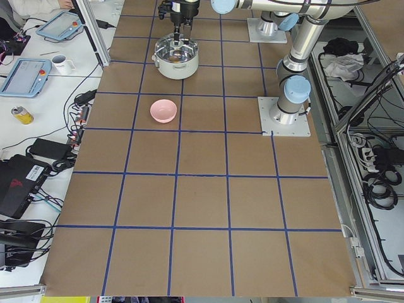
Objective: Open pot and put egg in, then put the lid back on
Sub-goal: 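Lower the lid onto the pot with the right gripper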
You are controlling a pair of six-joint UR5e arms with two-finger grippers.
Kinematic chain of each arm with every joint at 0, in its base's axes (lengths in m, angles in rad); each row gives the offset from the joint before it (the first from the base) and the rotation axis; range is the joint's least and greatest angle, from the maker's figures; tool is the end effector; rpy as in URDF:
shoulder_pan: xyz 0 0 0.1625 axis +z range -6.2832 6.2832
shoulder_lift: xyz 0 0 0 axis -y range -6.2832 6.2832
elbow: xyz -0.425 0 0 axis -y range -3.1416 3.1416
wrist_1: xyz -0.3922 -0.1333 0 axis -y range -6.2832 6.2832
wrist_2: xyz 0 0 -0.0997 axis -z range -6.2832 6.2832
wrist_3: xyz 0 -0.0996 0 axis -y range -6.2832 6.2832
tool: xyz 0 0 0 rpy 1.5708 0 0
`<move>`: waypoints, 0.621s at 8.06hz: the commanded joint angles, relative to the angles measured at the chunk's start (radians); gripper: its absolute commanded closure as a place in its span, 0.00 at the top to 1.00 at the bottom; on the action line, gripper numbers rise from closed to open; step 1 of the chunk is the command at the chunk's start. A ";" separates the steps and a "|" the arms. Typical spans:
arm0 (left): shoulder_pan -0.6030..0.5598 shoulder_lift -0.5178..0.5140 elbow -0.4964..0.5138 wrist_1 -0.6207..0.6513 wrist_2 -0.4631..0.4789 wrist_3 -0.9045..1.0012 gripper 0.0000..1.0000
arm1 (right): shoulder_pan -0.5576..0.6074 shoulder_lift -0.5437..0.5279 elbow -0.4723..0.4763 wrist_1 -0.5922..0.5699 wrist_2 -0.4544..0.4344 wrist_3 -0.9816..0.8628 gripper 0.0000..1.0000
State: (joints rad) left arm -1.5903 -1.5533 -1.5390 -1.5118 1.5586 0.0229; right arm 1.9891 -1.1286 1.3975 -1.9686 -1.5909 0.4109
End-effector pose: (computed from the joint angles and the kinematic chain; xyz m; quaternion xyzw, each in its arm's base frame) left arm -0.1441 -0.4915 0.5185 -0.0215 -0.9983 0.0541 0.0060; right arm 0.3928 -0.5604 0.3565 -0.0030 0.9979 -0.0630 0.0168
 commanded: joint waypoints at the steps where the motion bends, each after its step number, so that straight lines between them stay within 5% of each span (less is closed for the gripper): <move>1: 0.001 -0.001 -0.001 0.001 0.001 0.009 1.00 | -0.003 0.001 0.000 0.000 -0.006 -0.004 0.00; 5: 0.001 -0.005 -0.001 0.001 0.001 0.011 1.00 | -0.007 0.001 0.002 0.000 -0.008 -0.017 0.00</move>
State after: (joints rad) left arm -1.5892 -1.5572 -1.5401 -1.5110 1.5600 0.0328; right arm 1.9828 -1.1274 1.3982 -1.9681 -1.5975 0.4013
